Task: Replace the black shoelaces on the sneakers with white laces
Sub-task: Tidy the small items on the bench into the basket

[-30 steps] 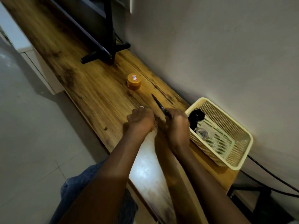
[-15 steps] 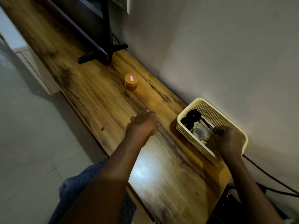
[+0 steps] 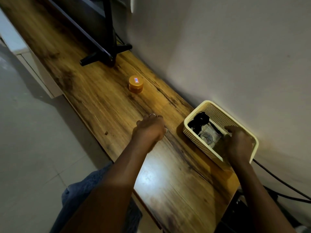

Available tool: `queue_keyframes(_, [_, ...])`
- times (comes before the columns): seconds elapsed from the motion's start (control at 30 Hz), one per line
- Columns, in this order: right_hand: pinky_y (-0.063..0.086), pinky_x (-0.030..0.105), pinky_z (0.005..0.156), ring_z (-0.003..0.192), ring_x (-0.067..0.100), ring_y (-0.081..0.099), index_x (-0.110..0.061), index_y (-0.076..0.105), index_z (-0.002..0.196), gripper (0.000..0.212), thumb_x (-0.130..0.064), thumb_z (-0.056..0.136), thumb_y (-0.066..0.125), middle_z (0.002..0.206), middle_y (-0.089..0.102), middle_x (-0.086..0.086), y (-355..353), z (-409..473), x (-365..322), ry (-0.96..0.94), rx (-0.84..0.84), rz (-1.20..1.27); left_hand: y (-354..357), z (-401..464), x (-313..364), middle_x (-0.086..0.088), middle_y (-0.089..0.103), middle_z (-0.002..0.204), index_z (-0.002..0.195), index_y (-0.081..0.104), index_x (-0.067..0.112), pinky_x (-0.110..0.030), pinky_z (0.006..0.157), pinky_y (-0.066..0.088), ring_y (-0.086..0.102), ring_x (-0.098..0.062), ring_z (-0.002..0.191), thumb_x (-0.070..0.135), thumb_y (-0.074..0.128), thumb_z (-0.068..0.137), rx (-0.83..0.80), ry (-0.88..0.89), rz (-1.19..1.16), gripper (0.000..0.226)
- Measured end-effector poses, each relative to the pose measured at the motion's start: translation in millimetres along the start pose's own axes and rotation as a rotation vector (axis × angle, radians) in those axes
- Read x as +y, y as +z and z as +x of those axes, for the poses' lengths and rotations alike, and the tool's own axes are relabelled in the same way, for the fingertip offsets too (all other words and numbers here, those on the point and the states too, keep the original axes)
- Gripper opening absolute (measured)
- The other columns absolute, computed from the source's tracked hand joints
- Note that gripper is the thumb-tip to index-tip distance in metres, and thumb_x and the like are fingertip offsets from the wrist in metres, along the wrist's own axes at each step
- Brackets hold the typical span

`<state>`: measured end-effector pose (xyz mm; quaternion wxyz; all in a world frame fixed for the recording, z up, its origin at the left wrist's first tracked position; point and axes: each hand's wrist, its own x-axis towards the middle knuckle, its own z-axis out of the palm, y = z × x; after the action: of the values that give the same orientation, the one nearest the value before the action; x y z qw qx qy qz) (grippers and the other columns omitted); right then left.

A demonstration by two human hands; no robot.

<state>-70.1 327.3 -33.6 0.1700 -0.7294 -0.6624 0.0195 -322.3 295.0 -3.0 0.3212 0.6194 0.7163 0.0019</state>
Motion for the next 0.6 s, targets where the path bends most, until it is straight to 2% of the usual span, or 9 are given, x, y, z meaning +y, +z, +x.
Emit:
queue_keyframes(0.17, [0.047, 0.042, 0.083, 0.103, 0.038, 0.057, -0.002, 0.068, 0.11, 0.03, 0.005, 0.083, 0.059, 0.111, 0.067, 0.019, -9, -1, -47, -0.169, 0.104, 0.156, -3, -2, -1, -0.012, 0.034, 0.148, 0.143, 0.035, 0.015, -0.044, 0.104, 0.032, 0.031, -0.03, 0.136, 0.035, 0.047, 0.099, 0.033, 0.013, -0.037, 0.05])
queue_keyframes(0.33, [0.044, 0.04, 0.088, 0.104, 0.031, 0.056, -0.005, 0.069, 0.11, 0.028, 0.0, 0.084, 0.059, 0.109, 0.066, 0.014, -3, 2, -112, -0.397, -0.012, 0.281, -12, -4, -1, -0.012, 0.039, 0.145, 0.142, 0.037, 0.013, -0.043, 0.101, 0.034, 0.037, -0.03, 0.132, 0.034, 0.049, 0.098, 0.132, -0.093, -0.087, 0.05])
queue_keyframes(0.47, [0.043, 0.037, 0.092, 0.11, 0.027, 0.055, -0.009, 0.067, 0.115, 0.03, -0.003, 0.087, 0.058, 0.116, 0.063, 0.012, 12, 8, -156, -0.458, -0.11, 0.331, -17, -4, -7, -0.012, 0.044, 0.139, 0.138, 0.041, 0.013, -0.043, 0.097, 0.037, 0.042, -0.029, 0.127, 0.035, 0.049, 0.098, 0.19, -0.143, -0.118, 0.047])
queue_keyframes(0.6, [0.04, 0.032, 0.097, 0.121, 0.023, 0.049, -0.013, 0.06, 0.126, 0.034, -0.009, 0.092, 0.057, 0.13, 0.056, 0.008, 34, 23, -198, -0.517, -0.206, 0.277, -24, -5, -17, -0.011, 0.04, 0.143, 0.141, 0.038, 0.014, -0.044, 0.101, 0.036, 0.038, -0.03, 0.131, 0.031, 0.052, 0.097, 0.163, -0.185, -0.136, 0.049])
